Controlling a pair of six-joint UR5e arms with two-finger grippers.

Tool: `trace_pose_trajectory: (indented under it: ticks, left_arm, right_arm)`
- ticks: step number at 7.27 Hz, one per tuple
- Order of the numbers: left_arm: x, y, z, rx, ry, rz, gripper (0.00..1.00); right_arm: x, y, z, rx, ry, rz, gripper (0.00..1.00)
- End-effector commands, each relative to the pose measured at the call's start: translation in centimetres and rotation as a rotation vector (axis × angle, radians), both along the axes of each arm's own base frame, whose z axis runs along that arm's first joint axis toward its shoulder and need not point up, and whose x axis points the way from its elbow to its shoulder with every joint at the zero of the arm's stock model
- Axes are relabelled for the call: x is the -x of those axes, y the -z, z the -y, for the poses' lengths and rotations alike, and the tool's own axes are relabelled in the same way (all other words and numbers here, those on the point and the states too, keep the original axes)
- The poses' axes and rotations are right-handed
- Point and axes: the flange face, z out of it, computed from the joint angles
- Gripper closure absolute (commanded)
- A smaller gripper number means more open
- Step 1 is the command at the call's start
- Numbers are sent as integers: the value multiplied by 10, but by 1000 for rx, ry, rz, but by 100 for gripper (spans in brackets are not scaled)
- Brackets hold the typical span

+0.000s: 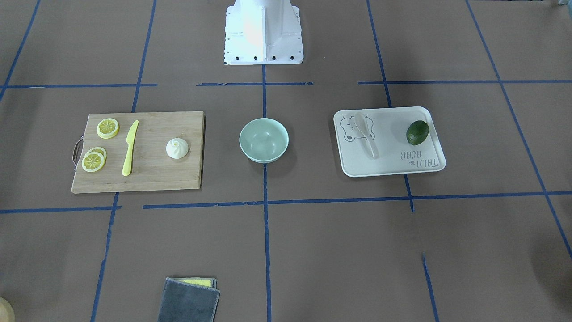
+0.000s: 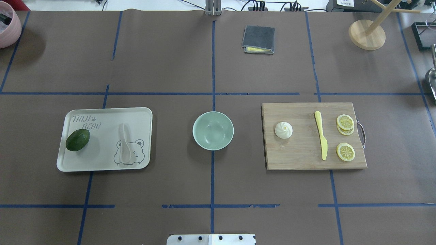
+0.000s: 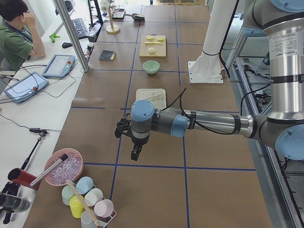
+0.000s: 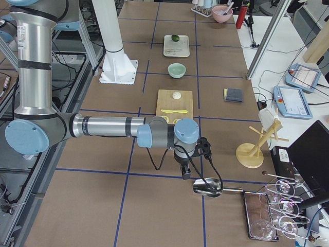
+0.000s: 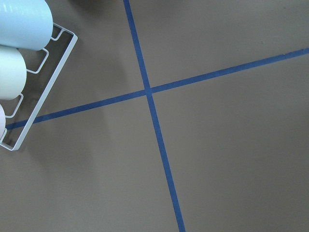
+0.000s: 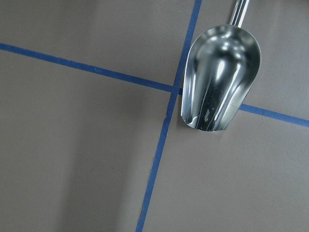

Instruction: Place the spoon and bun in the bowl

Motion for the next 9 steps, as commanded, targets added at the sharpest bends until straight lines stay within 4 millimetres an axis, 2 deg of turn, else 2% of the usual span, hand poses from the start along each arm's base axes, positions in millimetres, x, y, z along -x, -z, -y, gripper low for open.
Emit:
trace_pose_trajectory:
  ticks: [1,3,4,5,6,7,8,9]
  left_arm:
    - [-1,6,2,-11,-2,-1,0]
    - [-2,10,5,-66,-4,-2,0]
    - [-15,23,10,-157,-30,-10,0]
    - [-34,38,15,-257,-67,-24,0]
    - [-44,55,27,-368,-81,-31,0]
    - [-46,67,31,-433,-83,-39,0]
    - [-49,99,42,-589,-83,-56,0]
    - [-53,113,44,-712,-92,-78,0]
  right_arm:
    - [0,0,0,-1,1,0,0]
    - [0,1,1,-4,1,0,0]
    - [0,17,9,-53,-1,-2,0]
    - [2,25,19,-63,-8,6,0]
    - [5,31,23,-41,-37,29,0]
    - [11,40,26,-67,-27,53,0]
    - [18,49,30,-167,-14,65,0]
    - [26,48,30,-180,1,67,0]
